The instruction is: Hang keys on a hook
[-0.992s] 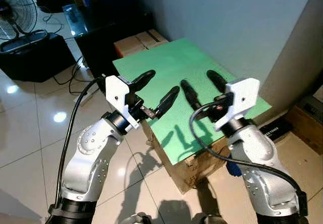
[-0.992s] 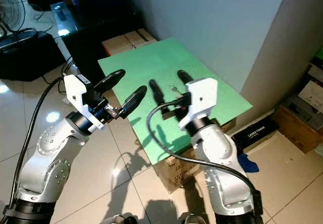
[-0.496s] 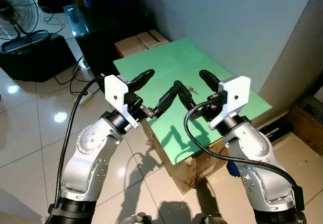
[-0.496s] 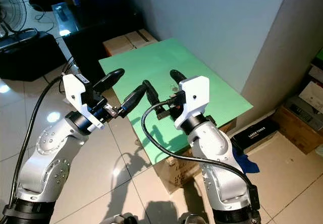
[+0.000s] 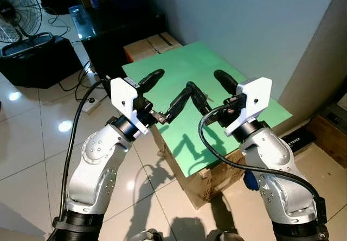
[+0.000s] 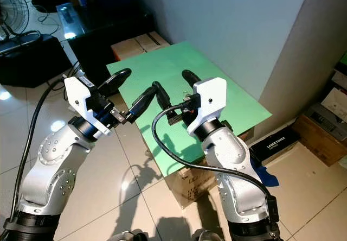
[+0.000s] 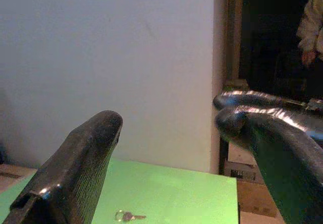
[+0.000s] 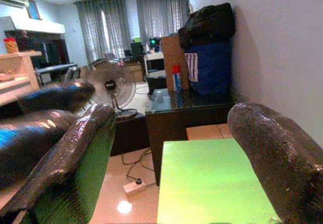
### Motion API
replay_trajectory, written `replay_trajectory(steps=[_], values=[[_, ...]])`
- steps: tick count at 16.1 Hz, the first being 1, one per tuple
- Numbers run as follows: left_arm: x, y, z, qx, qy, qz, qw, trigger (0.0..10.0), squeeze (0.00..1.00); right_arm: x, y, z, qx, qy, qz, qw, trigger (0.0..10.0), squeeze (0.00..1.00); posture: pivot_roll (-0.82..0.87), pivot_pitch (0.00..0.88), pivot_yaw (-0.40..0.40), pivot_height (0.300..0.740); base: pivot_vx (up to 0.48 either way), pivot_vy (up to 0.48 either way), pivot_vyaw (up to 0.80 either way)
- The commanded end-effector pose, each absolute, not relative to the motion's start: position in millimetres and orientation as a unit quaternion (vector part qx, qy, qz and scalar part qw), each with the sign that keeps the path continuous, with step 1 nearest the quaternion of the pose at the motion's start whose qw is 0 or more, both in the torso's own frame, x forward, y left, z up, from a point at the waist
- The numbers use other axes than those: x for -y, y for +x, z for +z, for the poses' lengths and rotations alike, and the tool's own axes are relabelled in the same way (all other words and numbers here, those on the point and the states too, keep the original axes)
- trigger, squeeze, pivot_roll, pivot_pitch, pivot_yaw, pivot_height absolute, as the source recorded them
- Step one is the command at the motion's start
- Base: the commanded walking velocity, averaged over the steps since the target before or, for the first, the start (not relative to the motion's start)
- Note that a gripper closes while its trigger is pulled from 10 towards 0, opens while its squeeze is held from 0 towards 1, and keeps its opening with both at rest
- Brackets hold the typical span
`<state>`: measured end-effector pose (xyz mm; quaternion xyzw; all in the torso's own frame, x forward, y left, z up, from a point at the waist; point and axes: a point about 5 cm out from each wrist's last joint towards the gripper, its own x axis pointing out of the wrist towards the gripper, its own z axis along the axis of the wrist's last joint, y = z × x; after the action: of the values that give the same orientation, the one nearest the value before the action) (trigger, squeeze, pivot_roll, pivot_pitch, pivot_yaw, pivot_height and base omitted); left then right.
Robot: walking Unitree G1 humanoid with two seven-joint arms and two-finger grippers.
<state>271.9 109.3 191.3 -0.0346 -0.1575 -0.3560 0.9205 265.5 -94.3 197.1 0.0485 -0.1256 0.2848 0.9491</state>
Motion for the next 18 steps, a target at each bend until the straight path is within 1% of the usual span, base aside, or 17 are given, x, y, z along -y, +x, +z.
replay_trajectory(steps=[1,3,4,7,10,11,12,13,14,18], values=[[-111.9,275.4,182.7,0.135,-0.023,-0.344,0.929,10.0,0.00,86.0,262.7,210.6,0.161,0.059,0.314,0.934,10.0,0.00,-0.10,0.061,0.111,0.740,0.000,0.000,0.00],[-114.8,277.3,182.1,0.138,-0.021,-0.329,0.934,10.0,0.00,91.6,267.5,206.3,0.148,0.045,0.285,0.946,10.0,0.00,-0.10,0.056,0.105,0.740,0.000,0.000,0.00],[-117.6,279.1,182.1,0.137,-0.022,-0.317,0.938,10.0,0.00,93.6,268.2,206.6,0.151,0.049,0.281,0.947,10.0,0.00,-0.10,0.054,0.102,0.740,0.000,0.000,0.00],[-118.8,277.9,177.4,0.132,0.002,-0.321,0.938,10.0,0.00,93.5,267.4,214.0,0.170,0.060,0.289,0.940,10.0,0.00,-0.10,0.049,0.097,0.740,0.000,0.000,0.00],[-115.6,276.6,177.1,0.135,-0.001,-0.323,0.937,10.0,0.00,87.9,266.0,215.6,0.172,0.060,0.309,0.933,10.0,0.00,-0.10,0.048,0.098,0.740,0.000,0.000,0.00],[-115.4,276.5,178.3,0.138,-0.001,-0.324,0.936,10.0,0.00,86.8,265.8,212.6,0.162,0.059,0.312,0.934,10.0,0.00,-0.10,0.048,0.099,0.740,0.000,0.000,0.00],[-115.2,276.2,180.5,0.143,-0.004,-0.328,0.934,10.0,0.00,86.6,267.7,200.6,0.121,0.048,0.312,0.941,10.0,0.00,-0.10,0.049,0.101,0.740,0.000,0.000,0.00],[-114.2,276.0,184.3,0.151,-0.013,-0.332,0.931,10.0,0.00,88.2,270.0,181.8,0.065,0.015,0.306,0.950,10.0,0.00,-0.10,0.049,0.103,0.740,0.000,0.000,0.00],[-113.6,276.3,188.0,0.158,-0.022,-0.332,0.929,10.0,0.00,92.2,271.5,167.6,0.028,-0.011,0.291,0.956,10.0,0.00,-0.10,0.049,0.103,0.740,0.000,0.000,0.00],[-118.0,280.0,187.4,0.157,-0.024,-0.323,0.933,10.0,0.00,101.1,272.7,174.6,0.051,0.019,0.258,0.965,10.0,0.00,-0.10,0.044,0.111,0.740,0.000,0.000,0.00]])
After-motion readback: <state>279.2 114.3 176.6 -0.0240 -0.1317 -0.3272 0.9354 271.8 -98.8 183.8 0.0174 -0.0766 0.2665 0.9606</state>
